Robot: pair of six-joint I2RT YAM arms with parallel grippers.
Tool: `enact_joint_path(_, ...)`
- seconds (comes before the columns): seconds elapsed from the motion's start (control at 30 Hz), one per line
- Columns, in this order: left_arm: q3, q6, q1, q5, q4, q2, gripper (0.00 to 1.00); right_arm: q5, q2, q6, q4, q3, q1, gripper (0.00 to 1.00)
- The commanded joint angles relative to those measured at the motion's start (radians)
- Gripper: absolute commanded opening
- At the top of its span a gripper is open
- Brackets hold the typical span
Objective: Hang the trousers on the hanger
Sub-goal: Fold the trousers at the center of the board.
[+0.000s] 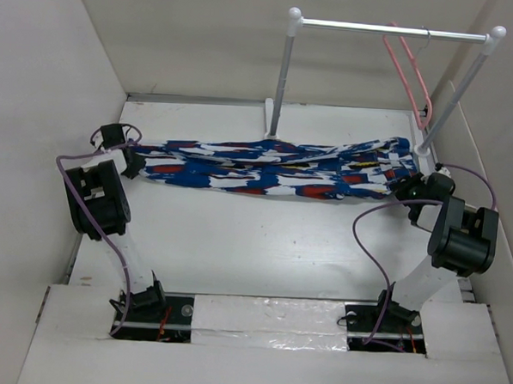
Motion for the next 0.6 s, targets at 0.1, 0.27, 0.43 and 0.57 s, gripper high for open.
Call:
enact_joint_path(0.1,0.037,0.0,0.003,0.013,-0.014,0.041,0.02,0.052,-0.094,0.005,0.008,-0.046,0.012,0.0)
enact_joint_path(0.27,0.06,0.033,0.003,-0.087,-0.069,0.008,0.0,0.121,-0.323,-0.028,-0.081,-0.153,-0.049,0.0)
enact_joint_path(0.43,0.014,0.075,0.003,-0.211,-0.118,-0.077,0.0,0.054,-0.548,-0.076,-0.185,-0.244,-0.179,0.0)
enact_joint_path(0.57,-0.084,0.099,0.003,-0.247,-0.136,-0.196,0.0,0.037,-0.798,-0.163,-0.383,-0.288,-0.227,0.0)
